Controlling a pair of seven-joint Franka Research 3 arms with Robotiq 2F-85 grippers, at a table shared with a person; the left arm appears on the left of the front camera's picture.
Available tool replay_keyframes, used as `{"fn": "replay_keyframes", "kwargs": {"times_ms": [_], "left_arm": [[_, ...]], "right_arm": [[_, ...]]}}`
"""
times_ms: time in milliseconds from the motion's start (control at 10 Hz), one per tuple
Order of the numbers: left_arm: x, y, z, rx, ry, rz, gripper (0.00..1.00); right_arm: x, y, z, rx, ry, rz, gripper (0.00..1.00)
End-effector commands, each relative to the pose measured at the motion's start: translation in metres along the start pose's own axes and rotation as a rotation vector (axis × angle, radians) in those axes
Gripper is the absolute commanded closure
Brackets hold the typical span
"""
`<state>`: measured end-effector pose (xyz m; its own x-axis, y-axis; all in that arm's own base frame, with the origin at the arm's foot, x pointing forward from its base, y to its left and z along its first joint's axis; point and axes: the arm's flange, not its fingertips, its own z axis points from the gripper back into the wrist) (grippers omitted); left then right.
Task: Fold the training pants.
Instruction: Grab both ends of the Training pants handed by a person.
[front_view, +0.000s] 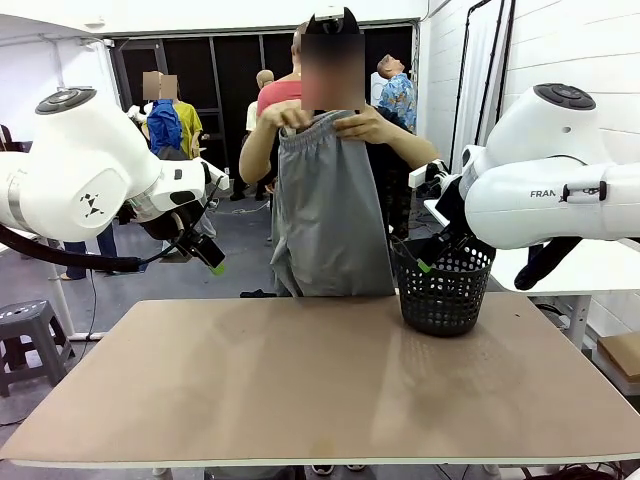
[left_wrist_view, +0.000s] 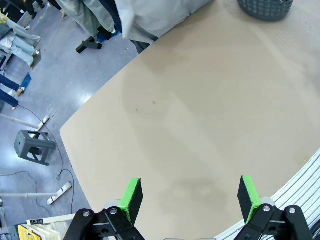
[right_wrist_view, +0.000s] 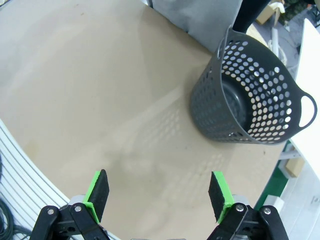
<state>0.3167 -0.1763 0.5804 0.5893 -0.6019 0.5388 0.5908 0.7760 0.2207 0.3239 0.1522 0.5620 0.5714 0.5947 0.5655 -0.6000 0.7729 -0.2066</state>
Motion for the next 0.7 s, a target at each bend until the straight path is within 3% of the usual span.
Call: {"fn": "replay_keyframes", "kwargs": {"times_ms": [0, 600], "left_arm": [[-0.0003, 0.0005, -0.0006, -0.01, 0.0, -0.004, 0.0], [-0.0003, 0.0005, -0.0006, -0.01, 0.0, -0.004, 0.0]], "right_arm": [[0.0002, 0.0001, 0.0, 0.001, 0.002, 0.001, 0.0], [0.0002, 0.0001, 0.0, 0.001, 0.002, 0.001, 0.0]]}}
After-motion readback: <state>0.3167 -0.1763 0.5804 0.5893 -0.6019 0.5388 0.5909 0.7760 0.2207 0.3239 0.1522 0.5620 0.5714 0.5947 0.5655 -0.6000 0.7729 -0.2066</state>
